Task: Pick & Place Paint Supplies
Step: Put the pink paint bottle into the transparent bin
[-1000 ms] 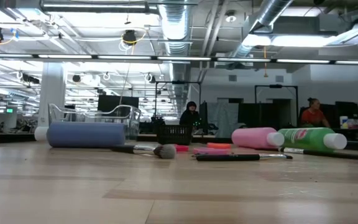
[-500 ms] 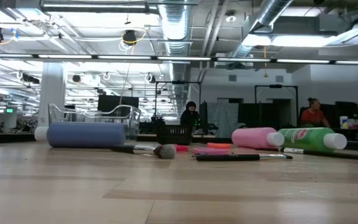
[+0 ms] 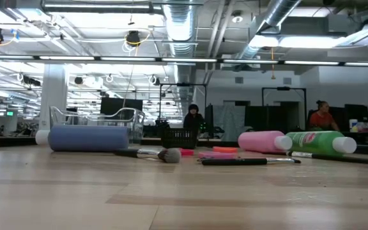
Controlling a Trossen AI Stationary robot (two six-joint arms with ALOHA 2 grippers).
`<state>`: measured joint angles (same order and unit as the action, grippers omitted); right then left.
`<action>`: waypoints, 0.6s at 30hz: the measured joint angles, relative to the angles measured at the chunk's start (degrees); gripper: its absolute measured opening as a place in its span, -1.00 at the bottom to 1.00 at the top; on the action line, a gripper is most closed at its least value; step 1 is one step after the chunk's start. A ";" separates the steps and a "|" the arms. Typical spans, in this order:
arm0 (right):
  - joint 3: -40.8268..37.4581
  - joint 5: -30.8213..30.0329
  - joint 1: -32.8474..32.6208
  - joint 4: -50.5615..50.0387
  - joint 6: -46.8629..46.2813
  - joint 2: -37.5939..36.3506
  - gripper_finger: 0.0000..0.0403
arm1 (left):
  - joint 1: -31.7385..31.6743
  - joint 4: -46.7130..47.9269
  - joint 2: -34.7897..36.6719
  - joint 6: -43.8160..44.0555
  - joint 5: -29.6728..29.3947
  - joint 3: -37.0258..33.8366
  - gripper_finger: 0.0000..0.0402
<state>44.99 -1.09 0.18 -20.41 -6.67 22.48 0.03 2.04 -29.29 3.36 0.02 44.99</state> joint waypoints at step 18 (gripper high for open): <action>-0.32 -15.79 0.01 -7.80 -1.01 9.69 -0.46 | -0.11 3.72 -9.61 2.63 -7.49 0.00 -0.32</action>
<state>44.66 -16.88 0.19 -28.21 -7.68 32.17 -0.08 5.76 -38.90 5.99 -7.47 44.99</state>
